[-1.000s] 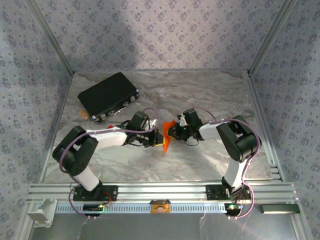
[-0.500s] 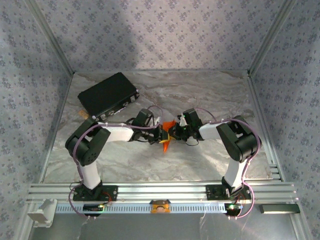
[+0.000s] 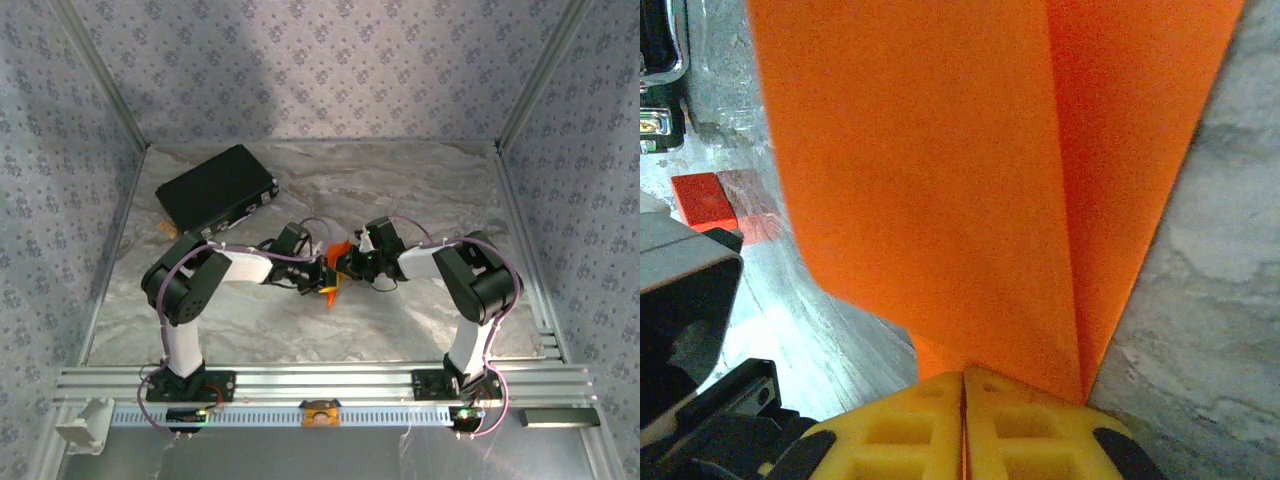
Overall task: Fold a paper plane with a square sheet of paper (pick it up from the middle)
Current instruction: Fold the wing for the fifth time at the center of the table.
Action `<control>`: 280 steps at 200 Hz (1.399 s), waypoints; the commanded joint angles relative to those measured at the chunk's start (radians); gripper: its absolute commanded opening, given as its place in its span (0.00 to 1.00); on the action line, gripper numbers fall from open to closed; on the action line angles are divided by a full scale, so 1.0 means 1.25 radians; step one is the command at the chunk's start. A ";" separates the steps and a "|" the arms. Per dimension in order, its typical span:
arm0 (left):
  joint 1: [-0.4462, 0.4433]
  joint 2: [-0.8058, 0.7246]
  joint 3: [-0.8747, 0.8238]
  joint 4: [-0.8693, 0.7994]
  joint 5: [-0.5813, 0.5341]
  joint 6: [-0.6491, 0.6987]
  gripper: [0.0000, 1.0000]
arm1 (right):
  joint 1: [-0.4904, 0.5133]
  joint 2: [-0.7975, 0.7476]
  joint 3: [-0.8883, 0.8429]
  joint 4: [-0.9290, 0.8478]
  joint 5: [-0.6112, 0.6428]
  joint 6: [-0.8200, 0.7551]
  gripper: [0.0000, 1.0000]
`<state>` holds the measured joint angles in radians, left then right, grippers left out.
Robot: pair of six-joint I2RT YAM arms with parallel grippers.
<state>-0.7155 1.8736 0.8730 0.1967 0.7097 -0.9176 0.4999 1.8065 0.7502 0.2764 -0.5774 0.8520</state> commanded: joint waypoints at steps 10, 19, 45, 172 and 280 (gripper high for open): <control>-0.012 0.012 0.006 -0.040 -0.004 0.035 0.06 | 0.006 0.032 -0.025 -0.078 0.066 -0.004 0.11; -0.012 0.010 0.003 -0.045 -0.008 0.040 0.05 | 0.006 0.031 -0.025 -0.078 0.066 -0.002 0.11; -0.016 0.010 -0.011 -0.035 -0.005 0.036 0.06 | 0.006 0.034 -0.026 -0.076 0.066 -0.003 0.11; -0.033 -0.037 -0.094 -0.006 0.015 0.002 0.06 | 0.006 0.029 -0.027 -0.087 0.075 -0.005 0.11; -0.072 -0.069 -0.135 -0.095 -0.001 0.047 0.06 | 0.006 0.030 -0.025 -0.091 0.077 -0.004 0.11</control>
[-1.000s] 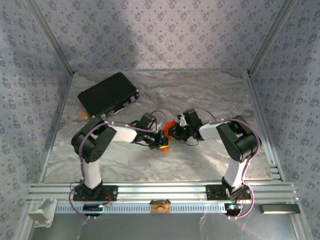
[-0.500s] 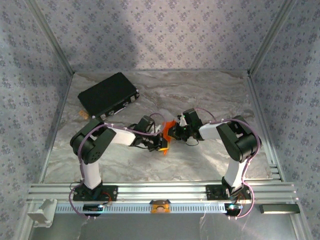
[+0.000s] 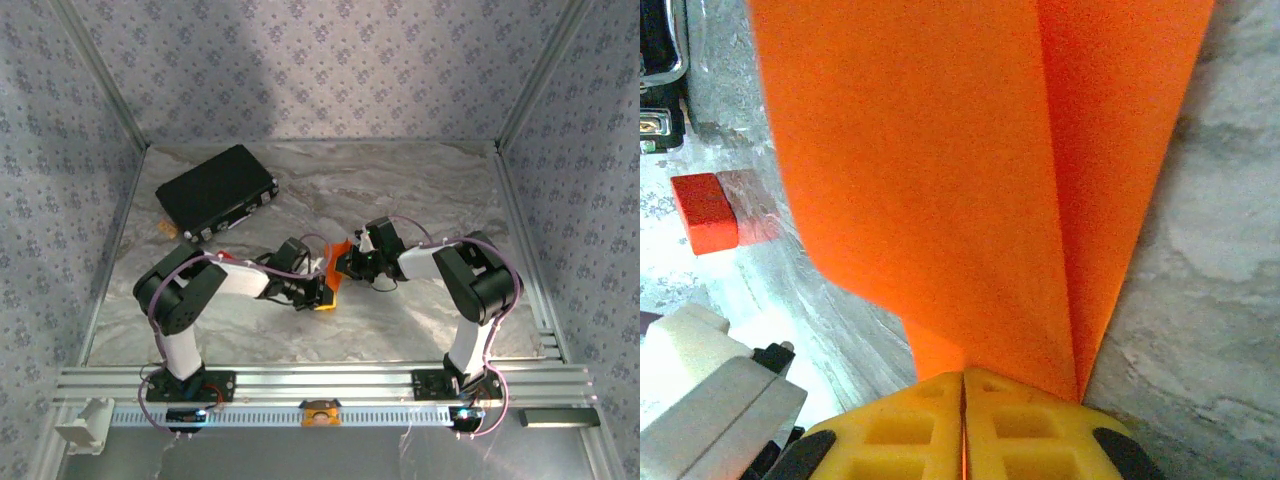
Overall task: Fold a paper plane with a square sheet of paper (pick it up from the middle)
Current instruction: Fold the wing for the fifth time at the center of the table.
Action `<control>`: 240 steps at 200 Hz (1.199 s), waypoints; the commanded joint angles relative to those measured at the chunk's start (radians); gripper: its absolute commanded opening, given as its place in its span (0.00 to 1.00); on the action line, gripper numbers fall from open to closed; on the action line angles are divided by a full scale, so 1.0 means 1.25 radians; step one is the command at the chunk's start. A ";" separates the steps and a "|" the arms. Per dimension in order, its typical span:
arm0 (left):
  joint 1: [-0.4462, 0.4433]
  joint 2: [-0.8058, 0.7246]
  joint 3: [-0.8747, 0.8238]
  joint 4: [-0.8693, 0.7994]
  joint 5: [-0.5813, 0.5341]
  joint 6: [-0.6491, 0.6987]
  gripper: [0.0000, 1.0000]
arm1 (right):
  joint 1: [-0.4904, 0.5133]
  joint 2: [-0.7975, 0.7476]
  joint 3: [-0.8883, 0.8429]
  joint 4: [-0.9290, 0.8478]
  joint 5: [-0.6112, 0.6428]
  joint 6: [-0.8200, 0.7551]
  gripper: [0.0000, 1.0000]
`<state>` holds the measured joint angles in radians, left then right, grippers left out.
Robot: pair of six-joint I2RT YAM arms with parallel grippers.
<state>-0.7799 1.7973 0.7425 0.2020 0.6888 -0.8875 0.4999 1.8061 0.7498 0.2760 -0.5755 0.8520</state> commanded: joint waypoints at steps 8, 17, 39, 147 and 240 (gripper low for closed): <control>-0.021 -0.011 -0.038 -0.101 0.015 0.023 0.06 | 0.006 0.029 -0.023 -0.090 0.075 -0.004 0.11; -0.022 -0.014 -0.043 -0.101 0.015 0.024 0.06 | 0.006 0.030 -0.025 -0.091 0.076 -0.004 0.11; -0.026 -0.020 -0.047 -0.118 0.011 0.032 0.06 | 0.006 0.030 -0.023 -0.090 0.076 -0.003 0.11; 0.034 -0.132 0.036 -0.085 0.016 0.027 0.05 | 0.010 0.019 -0.021 -0.091 0.071 0.002 0.11; 0.060 0.020 0.133 -0.056 -0.004 0.006 0.05 | 0.015 0.018 -0.021 -0.083 0.067 0.010 0.11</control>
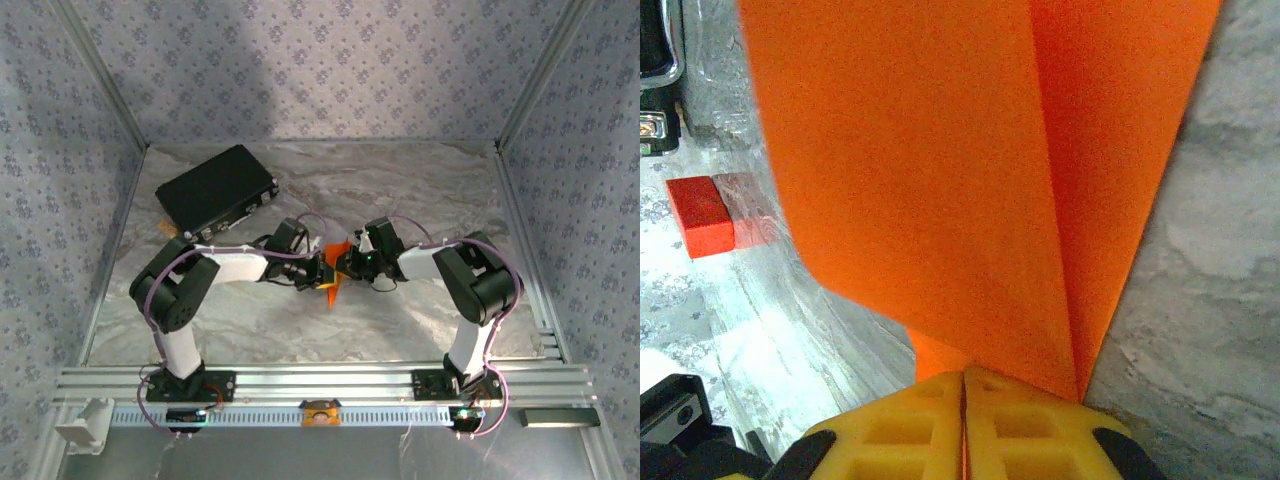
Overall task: Fold a paper plane with a square sheet of paper (pick it up from the middle)
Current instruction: Fold the wing for the fifth time at the center of the table.
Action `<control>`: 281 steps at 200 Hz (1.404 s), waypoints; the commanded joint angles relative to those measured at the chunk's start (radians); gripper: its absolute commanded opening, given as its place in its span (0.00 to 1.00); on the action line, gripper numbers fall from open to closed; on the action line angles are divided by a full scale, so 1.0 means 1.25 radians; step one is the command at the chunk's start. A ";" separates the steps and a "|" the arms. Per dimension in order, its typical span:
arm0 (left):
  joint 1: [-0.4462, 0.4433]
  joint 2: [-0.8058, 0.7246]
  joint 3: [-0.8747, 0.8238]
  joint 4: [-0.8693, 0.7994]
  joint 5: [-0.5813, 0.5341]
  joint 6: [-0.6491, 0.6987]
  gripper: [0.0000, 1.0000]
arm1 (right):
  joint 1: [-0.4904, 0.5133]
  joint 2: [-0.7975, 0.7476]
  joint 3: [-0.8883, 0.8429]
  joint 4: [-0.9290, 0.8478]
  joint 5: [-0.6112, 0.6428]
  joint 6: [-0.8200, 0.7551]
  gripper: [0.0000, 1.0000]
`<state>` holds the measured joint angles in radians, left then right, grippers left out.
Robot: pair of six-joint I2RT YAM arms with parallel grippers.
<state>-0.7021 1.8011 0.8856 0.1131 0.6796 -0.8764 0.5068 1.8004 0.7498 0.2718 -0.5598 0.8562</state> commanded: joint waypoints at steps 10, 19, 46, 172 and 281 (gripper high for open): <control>-0.003 0.022 0.018 0.019 0.002 -0.003 0.05 | 0.010 0.023 -0.020 -0.080 0.056 0.006 0.11; -0.005 0.029 0.021 0.022 0.007 -0.005 0.05 | 0.011 0.023 -0.020 -0.080 0.056 0.007 0.11; -0.013 0.060 0.045 -0.012 0.012 -0.001 0.06 | 0.012 0.021 -0.017 -0.083 0.058 0.006 0.11; -0.072 0.076 0.010 -0.160 -0.085 0.053 0.03 | 0.009 0.026 -0.022 -0.086 0.064 0.005 0.11; -0.096 -0.026 -0.026 -0.242 -0.063 0.134 0.06 | 0.005 0.026 -0.025 -0.089 0.066 0.002 0.11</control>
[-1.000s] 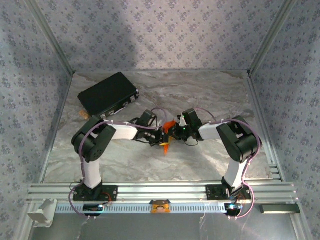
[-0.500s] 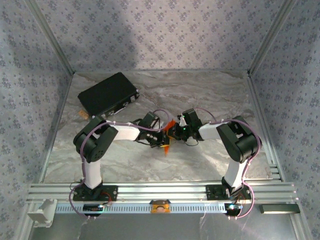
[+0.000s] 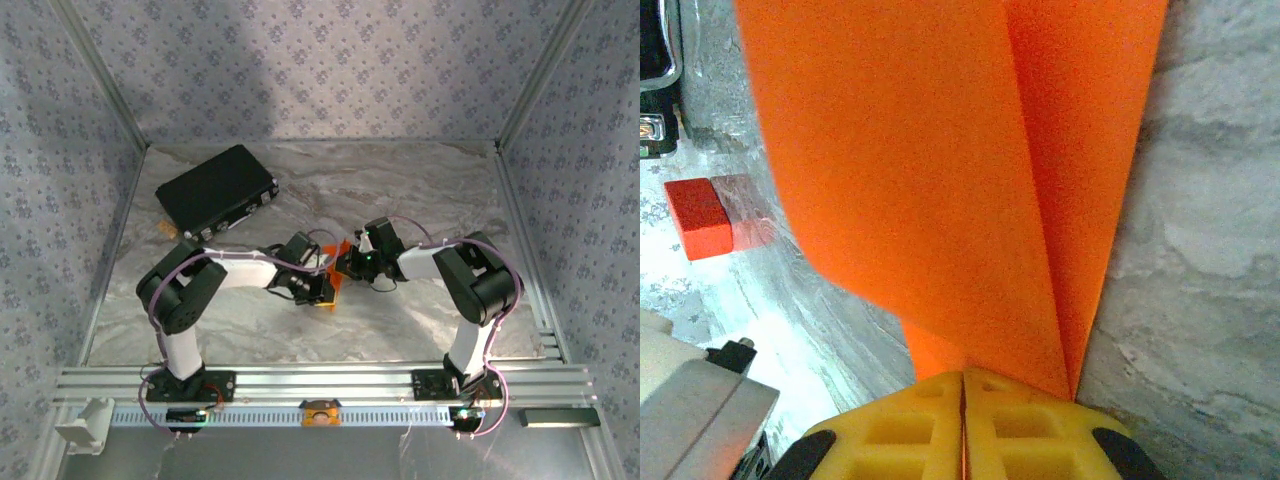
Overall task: Fold a paper plane with a square sheet of paper (pick it up from the middle)
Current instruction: Fold the wing for the fifth time at the center of the table.
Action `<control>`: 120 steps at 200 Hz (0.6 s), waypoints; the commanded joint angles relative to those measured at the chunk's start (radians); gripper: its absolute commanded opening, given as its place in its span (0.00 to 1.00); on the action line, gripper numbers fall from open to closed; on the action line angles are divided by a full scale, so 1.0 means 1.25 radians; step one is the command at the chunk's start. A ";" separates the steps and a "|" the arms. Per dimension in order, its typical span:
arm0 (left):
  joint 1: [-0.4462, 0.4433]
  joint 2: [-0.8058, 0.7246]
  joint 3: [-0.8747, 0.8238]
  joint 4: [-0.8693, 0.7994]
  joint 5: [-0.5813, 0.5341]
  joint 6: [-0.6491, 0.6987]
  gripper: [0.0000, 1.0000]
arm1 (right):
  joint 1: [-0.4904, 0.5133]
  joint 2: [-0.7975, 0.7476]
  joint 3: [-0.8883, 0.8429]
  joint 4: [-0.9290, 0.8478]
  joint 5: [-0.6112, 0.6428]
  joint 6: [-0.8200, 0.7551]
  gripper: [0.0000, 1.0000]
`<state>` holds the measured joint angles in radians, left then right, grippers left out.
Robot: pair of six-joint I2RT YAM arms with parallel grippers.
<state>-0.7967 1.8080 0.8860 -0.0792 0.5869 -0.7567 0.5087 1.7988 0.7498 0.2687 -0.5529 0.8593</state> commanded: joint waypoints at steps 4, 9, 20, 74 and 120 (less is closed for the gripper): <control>-0.022 -0.034 -0.029 -0.091 0.007 0.040 0.06 | 0.004 0.027 -0.024 -0.086 0.061 0.000 0.11; -0.024 -0.037 -0.034 -0.098 0.000 0.040 0.06 | 0.004 0.026 -0.024 -0.086 0.061 0.001 0.11; -0.028 -0.050 -0.047 -0.104 -0.013 0.041 0.06 | 0.004 0.026 -0.024 -0.087 0.061 0.001 0.11; -0.024 -0.175 -0.062 -0.092 -0.070 0.025 0.06 | 0.010 0.025 -0.026 -0.077 0.059 0.014 0.11; 0.052 -0.162 -0.048 0.042 -0.001 -0.047 0.06 | 0.023 0.005 -0.059 -0.012 0.060 0.106 0.11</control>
<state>-0.7845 1.5799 0.7963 -0.1280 0.5362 -0.7559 0.5152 1.7908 0.7322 0.2989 -0.5339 0.9112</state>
